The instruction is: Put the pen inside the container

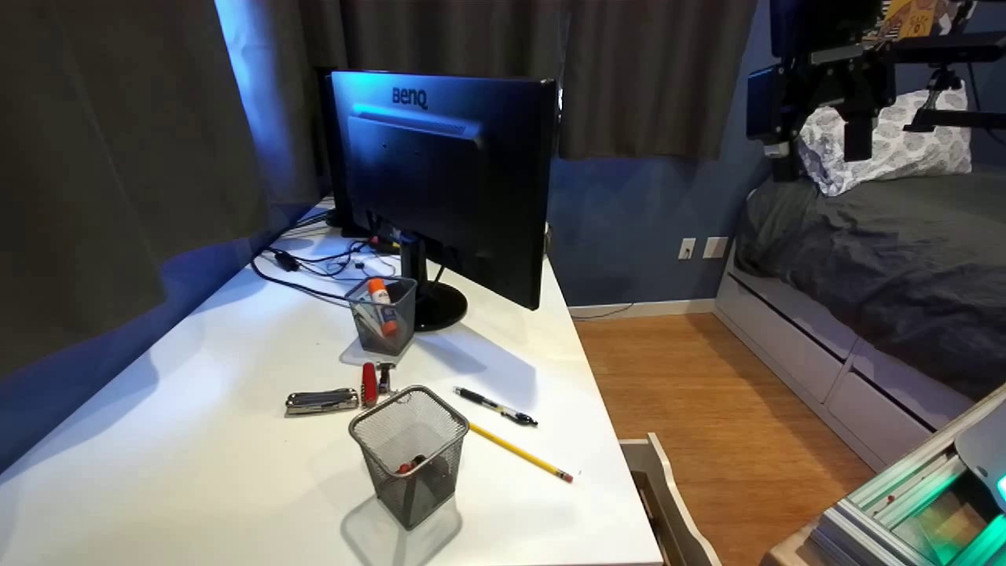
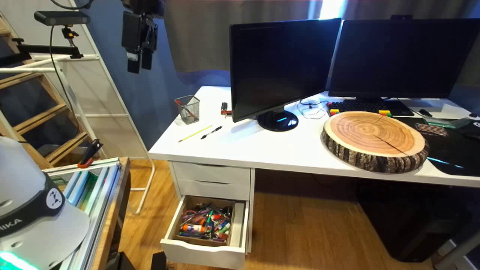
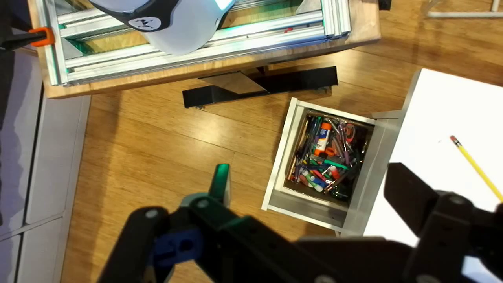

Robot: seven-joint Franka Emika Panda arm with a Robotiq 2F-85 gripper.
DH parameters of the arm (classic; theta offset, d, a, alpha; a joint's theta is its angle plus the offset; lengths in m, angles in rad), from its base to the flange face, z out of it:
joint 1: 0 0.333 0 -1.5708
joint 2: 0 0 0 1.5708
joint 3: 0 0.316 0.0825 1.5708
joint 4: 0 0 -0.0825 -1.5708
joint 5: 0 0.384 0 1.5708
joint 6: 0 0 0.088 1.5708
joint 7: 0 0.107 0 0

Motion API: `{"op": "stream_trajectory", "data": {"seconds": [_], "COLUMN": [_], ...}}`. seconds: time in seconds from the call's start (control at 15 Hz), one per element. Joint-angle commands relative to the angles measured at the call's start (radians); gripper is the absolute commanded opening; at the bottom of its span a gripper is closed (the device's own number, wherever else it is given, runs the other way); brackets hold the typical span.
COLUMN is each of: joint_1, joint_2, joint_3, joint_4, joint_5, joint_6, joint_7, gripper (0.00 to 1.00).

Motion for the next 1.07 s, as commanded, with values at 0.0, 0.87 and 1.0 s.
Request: {"op": "stream_trajectory", "data": {"seconds": [0.0, 0.87, 1.0], "joint_1": [0.029, 0.150, 0.161], "joint_2": [0.072, 0.448, 0.528], "joint_3": [0.018, 0.159, 0.153], "joint_4": [0.032, 0.142, 0.178], "joint_5": [-0.021, -0.208, -0.232], "joint_6": [0.040, 0.619, 0.635], "joint_7": [-0.025, -0.061, -0.064], "gripper": [1.00, 1.00, 1.00]}}
